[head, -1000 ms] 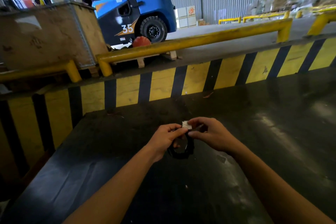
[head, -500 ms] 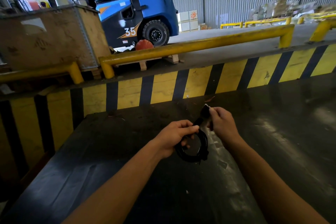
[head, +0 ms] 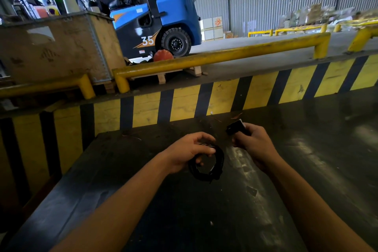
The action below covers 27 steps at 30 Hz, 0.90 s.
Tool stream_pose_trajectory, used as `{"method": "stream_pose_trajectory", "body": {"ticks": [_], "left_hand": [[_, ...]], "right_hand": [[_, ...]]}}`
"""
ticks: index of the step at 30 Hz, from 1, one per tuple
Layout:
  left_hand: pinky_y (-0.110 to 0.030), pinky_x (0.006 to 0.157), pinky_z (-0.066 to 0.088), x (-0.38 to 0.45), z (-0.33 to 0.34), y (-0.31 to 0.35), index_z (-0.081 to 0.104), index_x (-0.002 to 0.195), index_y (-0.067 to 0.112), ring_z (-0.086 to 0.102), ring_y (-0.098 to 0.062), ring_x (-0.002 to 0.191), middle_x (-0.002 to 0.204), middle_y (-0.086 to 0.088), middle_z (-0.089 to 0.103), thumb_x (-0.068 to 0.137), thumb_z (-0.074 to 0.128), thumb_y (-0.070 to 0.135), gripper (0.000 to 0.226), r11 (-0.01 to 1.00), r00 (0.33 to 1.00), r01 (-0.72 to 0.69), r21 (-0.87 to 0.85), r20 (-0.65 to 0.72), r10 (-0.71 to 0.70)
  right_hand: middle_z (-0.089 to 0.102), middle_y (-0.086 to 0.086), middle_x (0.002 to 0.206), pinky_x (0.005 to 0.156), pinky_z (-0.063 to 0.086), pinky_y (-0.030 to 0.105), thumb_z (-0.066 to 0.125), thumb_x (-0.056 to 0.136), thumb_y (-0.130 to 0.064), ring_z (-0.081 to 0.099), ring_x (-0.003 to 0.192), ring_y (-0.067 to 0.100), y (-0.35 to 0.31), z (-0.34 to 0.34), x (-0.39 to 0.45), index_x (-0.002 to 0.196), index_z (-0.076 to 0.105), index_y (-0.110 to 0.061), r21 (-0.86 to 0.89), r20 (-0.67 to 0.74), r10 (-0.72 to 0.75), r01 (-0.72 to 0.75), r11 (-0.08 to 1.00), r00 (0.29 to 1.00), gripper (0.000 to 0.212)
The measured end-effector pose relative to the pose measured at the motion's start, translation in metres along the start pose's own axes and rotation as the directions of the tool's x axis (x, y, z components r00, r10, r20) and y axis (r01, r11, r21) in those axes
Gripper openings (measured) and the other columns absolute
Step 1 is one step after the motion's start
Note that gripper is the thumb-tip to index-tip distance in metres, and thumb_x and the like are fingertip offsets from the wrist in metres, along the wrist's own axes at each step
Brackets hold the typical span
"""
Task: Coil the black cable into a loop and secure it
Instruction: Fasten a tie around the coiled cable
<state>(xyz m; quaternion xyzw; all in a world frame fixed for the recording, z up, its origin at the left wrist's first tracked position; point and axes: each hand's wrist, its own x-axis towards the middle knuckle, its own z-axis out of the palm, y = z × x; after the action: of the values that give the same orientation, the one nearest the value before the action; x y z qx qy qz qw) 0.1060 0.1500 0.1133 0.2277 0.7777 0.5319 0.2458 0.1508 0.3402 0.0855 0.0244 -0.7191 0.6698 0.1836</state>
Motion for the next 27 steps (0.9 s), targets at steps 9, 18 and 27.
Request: {"method": "stream_pose_trajectory", "body": {"ticks": [9, 18, 27], "left_hand": [[-0.022, 0.049, 0.042, 0.0, -0.016, 0.019, 0.047, 0.123, 0.013, 0.039, -0.006, 0.044, 0.073, -0.003, 0.053, 0.088, 0.048, 0.001, 0.037, 0.993, 0.999, 0.049, -0.103, -0.012, -0.051], [-0.046, 0.09, 0.054, -0.01, -0.013, -0.008, 0.056, 0.118, 0.012, 0.063, -0.03, 0.109, 0.12, -0.015, 0.062, 0.082, 0.063, 0.009, 0.036, 0.952, 0.99, -0.07, -0.299, -0.139, 0.029], [-0.021, 0.085, 0.053, -0.012, -0.026, -0.007, 0.062, 0.115, 0.02, 0.064, -0.005, 0.101, 0.109, 0.005, 0.067, 0.083, 0.066, 0.009, 0.034, 0.869, 0.883, -0.265, 0.418, -0.256, 0.393]], "right_hand": [[0.068, 0.004, 0.085, 0.071, 0.054, 0.032, 0.065, 0.081, -0.02, 0.066, 0.078, 0.015, 0.005, 0.018, -0.003, 0.083, 0.061, -0.018, -0.337, 0.273, -0.063, 0.157, 0.928, 0.96, 0.005], [0.066, 0.001, 0.081, 0.058, 0.052, 0.023, 0.065, 0.082, -0.017, 0.064, 0.072, 0.011, 0.008, 0.021, -0.001, 0.081, 0.059, -0.014, -0.356, -0.093, -0.263, 0.215, 0.909, 0.96, 0.007], [0.059, -0.004, 0.081, 0.062, 0.041, 0.018, 0.061, 0.084, -0.018, 0.056, 0.073, 0.006, -0.024, -0.004, 0.015, 0.087, 0.057, -0.018, -0.447, -0.086, -0.376, 0.301, 0.842, 0.923, 0.005]]}}
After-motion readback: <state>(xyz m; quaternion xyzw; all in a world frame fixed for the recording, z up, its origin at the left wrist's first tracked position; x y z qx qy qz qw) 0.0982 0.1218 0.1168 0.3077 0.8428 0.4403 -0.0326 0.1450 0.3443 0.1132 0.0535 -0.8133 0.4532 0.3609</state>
